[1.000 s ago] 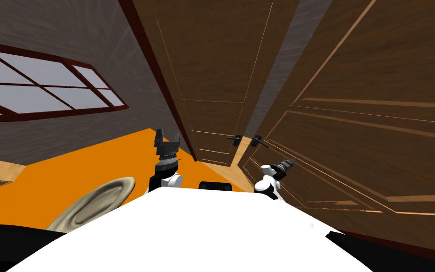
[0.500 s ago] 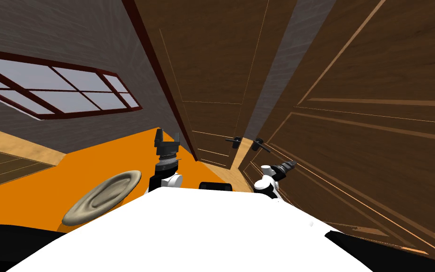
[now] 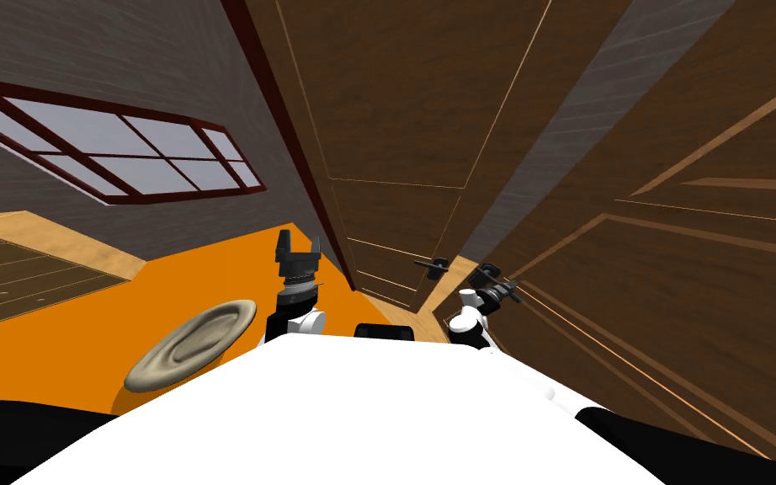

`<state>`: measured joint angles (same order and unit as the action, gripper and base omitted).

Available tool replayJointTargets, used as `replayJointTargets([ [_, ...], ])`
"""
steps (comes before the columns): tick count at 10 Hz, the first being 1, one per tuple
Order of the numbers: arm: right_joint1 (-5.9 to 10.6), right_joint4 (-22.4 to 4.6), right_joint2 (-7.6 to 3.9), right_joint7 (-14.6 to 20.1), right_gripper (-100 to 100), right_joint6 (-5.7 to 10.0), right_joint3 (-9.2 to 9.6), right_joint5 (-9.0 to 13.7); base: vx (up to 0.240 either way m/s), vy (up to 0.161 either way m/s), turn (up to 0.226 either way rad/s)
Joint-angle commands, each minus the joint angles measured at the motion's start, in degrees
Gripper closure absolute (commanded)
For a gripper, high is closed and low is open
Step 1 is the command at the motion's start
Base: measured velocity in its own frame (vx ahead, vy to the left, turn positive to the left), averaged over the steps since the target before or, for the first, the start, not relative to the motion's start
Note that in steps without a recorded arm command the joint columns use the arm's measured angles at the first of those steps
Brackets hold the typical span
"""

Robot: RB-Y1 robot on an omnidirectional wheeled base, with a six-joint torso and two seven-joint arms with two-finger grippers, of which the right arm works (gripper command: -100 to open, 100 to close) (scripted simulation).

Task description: Push the door open

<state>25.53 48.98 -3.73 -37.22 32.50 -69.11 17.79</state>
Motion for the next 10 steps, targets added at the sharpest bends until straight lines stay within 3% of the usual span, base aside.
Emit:
replayJointTargets([
  [1,0.0,0.0,0.0,0.0,-100,0.0,0.0,0.0,0.114,0.039,0.03],
  [2,0.0,0.0,0.0,0.0,100,0.0,0.0,0.0,-0.014,-0.005,-0.025],
  [7,0.0,0.0,0.0,0.0,100,0.0,0.0,0.0,-0.018,-0.006,0.013],
  [10,-0.41,0.2,-0.52,-0.6,100,0.71,-1.55,0.4,-0.091,-0.081,0.024],
])
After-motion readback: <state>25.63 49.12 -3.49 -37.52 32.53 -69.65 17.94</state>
